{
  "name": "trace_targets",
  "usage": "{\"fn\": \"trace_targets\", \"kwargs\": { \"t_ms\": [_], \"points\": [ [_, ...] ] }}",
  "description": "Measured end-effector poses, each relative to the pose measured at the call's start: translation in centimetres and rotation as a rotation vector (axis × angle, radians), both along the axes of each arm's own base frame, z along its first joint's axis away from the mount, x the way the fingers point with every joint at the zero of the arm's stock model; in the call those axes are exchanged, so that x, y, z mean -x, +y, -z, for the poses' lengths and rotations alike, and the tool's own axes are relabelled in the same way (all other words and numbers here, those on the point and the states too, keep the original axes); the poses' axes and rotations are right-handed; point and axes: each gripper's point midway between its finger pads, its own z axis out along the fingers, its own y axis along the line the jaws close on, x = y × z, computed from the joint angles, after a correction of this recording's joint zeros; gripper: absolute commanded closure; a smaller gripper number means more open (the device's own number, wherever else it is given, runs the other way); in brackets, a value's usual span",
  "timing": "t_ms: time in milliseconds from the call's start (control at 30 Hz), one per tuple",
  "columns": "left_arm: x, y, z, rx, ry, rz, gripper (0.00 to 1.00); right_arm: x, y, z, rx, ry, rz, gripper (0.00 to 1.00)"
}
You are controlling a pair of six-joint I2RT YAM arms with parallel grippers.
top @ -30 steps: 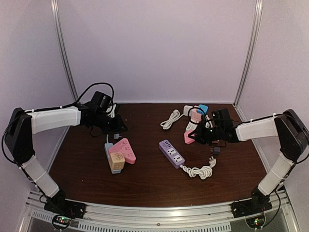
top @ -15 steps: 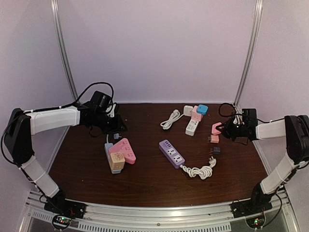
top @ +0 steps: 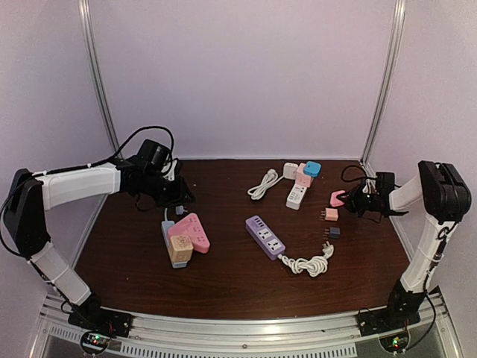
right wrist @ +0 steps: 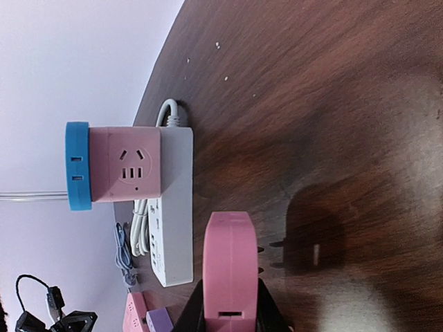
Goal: Pull the plug off the socket
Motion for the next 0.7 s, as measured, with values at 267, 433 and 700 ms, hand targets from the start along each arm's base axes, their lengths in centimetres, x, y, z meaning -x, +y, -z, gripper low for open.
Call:
{"fn": "trace_targets", "kwargs": {
  "t_ms": [267,433,700],
  "points": [
    [0.2,0.1,-0.1,-0.001,0.002,0.0,0.8,0.1,-3.4,1.0,-0.003,0.011,0.061,0.9],
    [0.1,0.1,-0.1,-0.003,0.0,-0.002,0.8,1.1,-4.1,2.2,0.02,0.042,0.066,0.82],
    [0.2,0.2,-0.5,-0.001,-0.009,-0.004,0.8,1.9,-4.8,2.7,0.093,0.062,0.061,0.44]
  ]
}}
